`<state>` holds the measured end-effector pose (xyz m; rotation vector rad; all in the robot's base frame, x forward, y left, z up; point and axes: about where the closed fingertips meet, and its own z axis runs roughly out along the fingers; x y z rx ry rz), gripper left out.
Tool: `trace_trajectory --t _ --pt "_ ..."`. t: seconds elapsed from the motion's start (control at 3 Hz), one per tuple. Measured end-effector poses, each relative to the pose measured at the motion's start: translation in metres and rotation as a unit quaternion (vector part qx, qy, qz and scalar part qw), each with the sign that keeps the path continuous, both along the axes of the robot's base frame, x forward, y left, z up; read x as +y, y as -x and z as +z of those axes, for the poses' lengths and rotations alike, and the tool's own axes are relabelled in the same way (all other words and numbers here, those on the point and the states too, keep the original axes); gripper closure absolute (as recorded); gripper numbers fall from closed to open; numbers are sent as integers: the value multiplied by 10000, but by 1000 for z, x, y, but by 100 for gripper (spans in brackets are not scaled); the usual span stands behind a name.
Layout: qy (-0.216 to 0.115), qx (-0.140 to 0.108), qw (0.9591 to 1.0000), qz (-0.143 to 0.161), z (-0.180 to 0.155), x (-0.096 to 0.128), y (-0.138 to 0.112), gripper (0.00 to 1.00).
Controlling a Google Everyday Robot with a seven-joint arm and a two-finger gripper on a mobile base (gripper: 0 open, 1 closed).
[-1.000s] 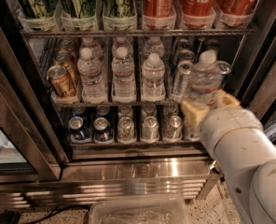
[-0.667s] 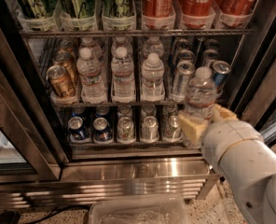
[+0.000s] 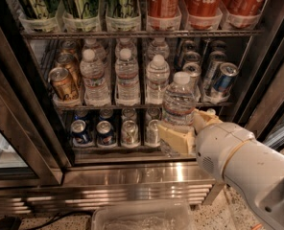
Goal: Pick water bottle from middle shelf of fridge
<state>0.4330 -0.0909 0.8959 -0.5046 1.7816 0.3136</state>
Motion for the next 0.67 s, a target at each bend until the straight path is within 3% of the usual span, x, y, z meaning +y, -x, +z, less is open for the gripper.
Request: trace_trajectory --t 0.33,0.67 --pt "-409 -56 9954 867 8 34 12 100" --pt "-437 -39 9942 987 8 39 16 100"
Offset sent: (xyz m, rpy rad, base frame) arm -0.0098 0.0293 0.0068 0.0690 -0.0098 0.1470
